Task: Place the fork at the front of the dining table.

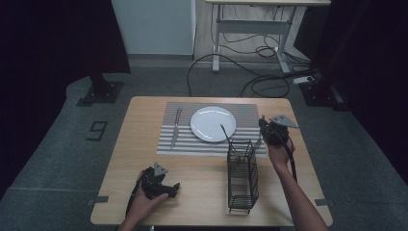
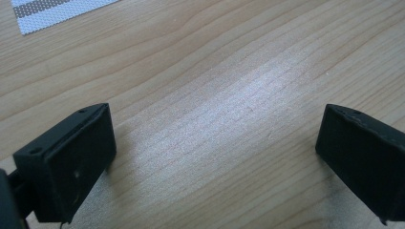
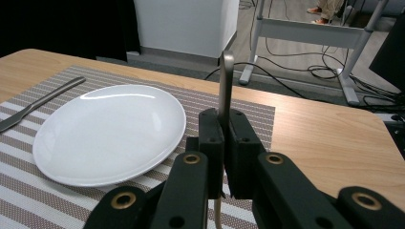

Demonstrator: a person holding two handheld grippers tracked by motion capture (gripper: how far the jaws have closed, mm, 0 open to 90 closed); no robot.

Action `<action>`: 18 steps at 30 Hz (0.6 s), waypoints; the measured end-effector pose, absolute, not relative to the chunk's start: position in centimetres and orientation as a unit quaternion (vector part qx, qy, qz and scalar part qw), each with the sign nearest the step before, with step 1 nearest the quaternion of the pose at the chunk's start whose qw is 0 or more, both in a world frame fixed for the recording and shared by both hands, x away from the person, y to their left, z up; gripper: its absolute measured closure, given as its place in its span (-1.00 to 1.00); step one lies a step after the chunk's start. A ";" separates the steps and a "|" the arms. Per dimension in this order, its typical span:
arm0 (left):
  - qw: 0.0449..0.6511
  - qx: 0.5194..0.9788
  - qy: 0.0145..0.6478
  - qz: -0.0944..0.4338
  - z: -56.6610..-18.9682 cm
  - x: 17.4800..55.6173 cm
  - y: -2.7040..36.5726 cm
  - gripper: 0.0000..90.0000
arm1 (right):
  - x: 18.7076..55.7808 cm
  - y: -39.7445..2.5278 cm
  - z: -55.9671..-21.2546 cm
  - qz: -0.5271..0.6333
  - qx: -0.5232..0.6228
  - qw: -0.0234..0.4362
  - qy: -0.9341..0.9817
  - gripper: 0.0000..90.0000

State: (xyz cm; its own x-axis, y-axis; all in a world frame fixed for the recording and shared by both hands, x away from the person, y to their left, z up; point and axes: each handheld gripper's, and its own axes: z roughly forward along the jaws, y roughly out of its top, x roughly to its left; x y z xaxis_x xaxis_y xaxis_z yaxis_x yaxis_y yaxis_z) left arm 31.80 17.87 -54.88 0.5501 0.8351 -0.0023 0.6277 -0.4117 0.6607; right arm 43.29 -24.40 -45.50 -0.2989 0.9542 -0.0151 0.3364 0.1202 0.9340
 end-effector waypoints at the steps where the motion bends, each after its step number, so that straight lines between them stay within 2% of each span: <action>1: 0.311 0.823 0.444 0.166 -54.9 31.8 17.9 -1.00 | 43.3 -24.4 -45.5 0.453 0.484 0.341 0.666 0.90; 18: 0.311 0.823 0.444 0.166 -54.9 31.8 17.9 -1.00 | 44.6 -24.0 -47.6 0.423 0.497 0.318 0.687 0.88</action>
